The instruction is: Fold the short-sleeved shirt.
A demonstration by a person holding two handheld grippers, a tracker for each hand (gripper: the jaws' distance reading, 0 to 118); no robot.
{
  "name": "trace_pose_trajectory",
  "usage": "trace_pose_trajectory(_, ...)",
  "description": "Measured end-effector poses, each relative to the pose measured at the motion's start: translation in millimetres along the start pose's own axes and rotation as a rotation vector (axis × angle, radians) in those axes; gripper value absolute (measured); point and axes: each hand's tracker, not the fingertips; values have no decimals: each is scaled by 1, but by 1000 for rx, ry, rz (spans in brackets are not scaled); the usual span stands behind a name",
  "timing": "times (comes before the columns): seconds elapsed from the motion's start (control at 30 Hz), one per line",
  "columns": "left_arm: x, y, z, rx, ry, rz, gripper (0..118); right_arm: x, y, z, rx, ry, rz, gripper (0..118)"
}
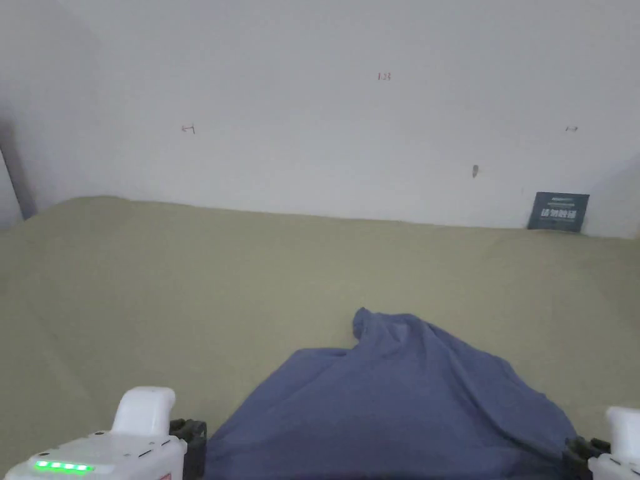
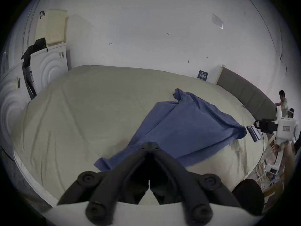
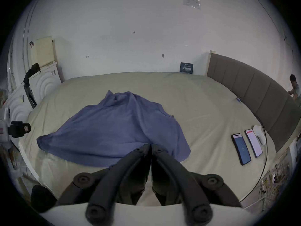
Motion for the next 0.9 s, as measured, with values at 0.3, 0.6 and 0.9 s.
trace_pose_trajectory(0.3, -61, 40, -26, -161, -16, 125, 0, -10, -1, -13, -26, 25, 27, 6)
trace_pose_trajectory(0.6, -88, 24, -80, -435, -54, 164, 108, -8, -1, -28, -70, 42, 46, 6)
trace_pose_trajectory(0.9, -95, -9, -88, -331, -10, 161, 5, -6, 10, -44, -92, 47, 109, 6)
